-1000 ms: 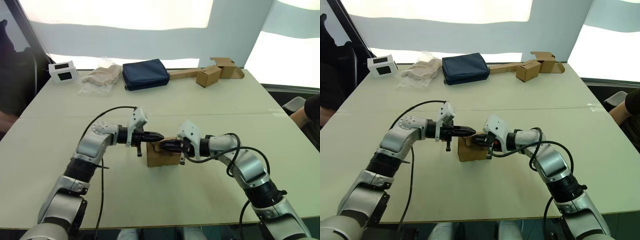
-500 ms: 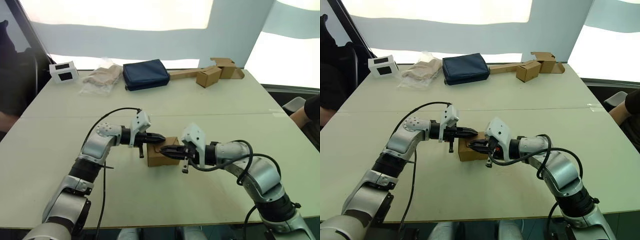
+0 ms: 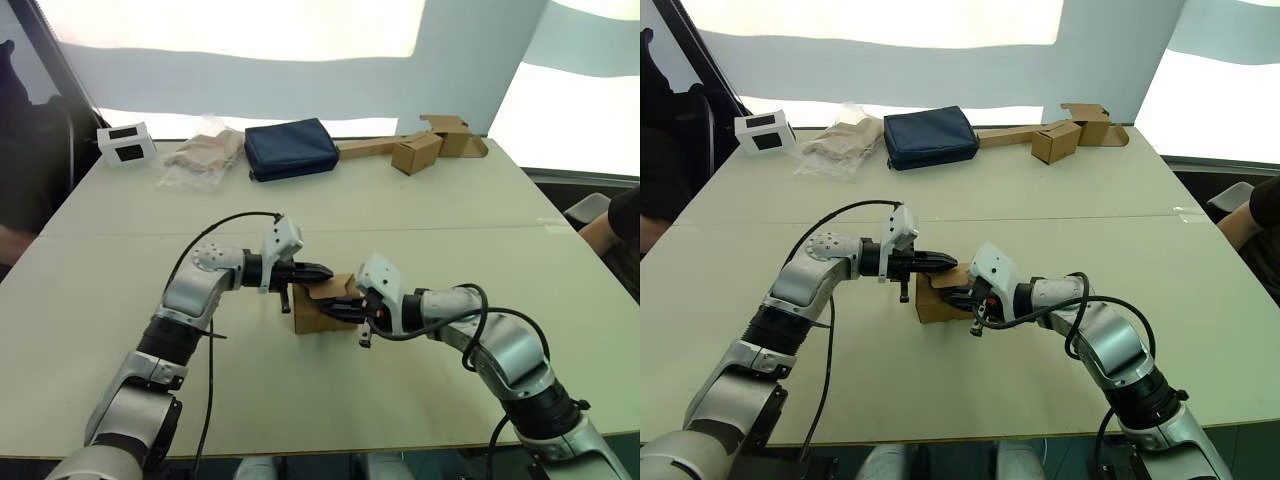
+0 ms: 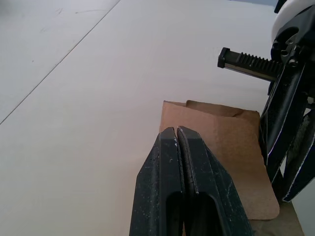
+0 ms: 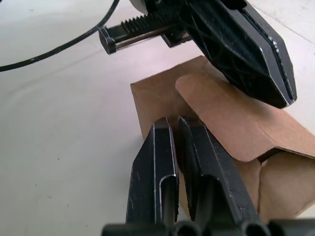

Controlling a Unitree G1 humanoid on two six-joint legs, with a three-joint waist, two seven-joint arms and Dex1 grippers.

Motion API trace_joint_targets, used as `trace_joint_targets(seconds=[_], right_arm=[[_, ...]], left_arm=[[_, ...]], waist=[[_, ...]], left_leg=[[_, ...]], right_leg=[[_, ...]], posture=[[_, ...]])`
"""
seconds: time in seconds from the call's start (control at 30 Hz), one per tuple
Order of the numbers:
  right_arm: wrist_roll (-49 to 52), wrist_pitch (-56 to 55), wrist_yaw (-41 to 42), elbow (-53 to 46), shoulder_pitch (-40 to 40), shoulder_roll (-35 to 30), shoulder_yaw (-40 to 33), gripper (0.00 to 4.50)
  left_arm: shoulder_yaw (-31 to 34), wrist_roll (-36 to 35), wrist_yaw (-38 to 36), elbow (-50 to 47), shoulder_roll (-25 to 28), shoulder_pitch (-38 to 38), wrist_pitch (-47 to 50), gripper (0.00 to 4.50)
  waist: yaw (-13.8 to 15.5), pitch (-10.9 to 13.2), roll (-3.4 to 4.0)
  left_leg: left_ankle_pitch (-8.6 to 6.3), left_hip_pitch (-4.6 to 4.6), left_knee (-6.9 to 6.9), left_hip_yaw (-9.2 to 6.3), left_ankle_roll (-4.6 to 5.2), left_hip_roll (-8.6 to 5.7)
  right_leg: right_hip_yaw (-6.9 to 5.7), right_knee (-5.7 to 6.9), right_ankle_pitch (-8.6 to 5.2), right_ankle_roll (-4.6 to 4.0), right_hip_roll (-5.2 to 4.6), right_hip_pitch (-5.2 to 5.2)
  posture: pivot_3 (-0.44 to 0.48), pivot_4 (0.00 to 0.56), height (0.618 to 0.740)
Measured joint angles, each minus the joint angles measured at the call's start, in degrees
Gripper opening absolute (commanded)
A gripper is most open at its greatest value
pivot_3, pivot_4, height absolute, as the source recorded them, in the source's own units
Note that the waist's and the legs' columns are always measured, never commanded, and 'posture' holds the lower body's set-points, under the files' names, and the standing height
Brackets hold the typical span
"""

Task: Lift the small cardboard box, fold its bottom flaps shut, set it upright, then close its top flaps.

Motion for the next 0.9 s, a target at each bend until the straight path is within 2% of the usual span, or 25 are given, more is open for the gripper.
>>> trace_joint_targets(seconds=[0.63,0.9], right_arm=[[-1.0,-2.0,1.5,8.0,-3.9,1.4,0.0,0.24],[0.5,-1.1,3.1,8.4,-3.9,2.0,-0.5,0.24]], left_arm=[[1.1,-0.2,0.6,-3.5,0.1,0.8,1.1,0.01],[1.1,0.0,0.5,-3.5,0.4,1.6,1.0,0.01]], waist=[[0.0,0.0,0.0],[0.0,0.0,0.0]], left_leg=[[0.0,0.01,0.0,0.03,0.0,0.0],[0.0,0.01,0.0,0.01,0.0,0.01]], right_leg=[[0.0,0.01,0.01,0.01,0.01,0.0],[0.0,0.01,0.01,0.01,0.01,0.0]], posture=[[0.0,0.15,0.74],[0.0,0.15,0.74]])
